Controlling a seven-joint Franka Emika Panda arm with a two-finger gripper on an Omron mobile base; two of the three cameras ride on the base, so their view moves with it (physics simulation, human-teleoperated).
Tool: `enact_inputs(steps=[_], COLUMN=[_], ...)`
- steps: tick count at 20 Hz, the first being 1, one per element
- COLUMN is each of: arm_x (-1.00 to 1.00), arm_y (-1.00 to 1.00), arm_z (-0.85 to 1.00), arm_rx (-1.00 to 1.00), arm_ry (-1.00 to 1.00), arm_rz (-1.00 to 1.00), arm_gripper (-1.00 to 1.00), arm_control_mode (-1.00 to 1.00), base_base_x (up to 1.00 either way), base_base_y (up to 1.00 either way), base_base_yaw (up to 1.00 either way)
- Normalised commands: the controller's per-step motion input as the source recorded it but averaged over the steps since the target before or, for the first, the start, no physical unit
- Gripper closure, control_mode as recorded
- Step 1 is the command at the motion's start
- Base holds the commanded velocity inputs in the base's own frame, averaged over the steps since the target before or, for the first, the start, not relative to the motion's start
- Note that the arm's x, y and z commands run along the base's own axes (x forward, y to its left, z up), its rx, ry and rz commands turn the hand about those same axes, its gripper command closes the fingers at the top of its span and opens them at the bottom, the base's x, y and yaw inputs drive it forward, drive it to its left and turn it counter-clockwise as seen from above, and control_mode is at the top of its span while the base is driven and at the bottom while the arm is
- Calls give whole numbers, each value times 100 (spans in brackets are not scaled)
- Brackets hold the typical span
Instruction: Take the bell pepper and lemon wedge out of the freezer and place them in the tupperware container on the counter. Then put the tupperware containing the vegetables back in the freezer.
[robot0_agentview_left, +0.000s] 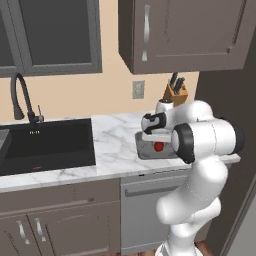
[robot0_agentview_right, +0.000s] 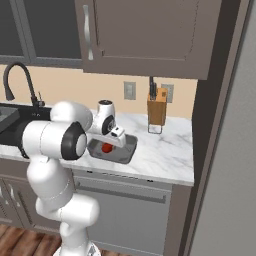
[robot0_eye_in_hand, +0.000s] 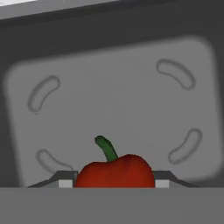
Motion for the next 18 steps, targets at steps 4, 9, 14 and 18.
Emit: enact_inputs(steps=[4,9,14,18], arm_x=[22,3,0,-2], arm_y=[0,-1,-5,-6], arm_z=[-7,-1,0,9], arm_rx=[2,3,2,1], arm_ry=[0,0,0,-6], arm_rz=[0,0,0,0], arm_gripper=[100,-100,-100,-100], arm_control_mode=[-100,-100,-100,-100], base_base_x=[0,0,0,0], base_base_y=[0,0,0,0], base_base_yaw=[0,0,0,0])
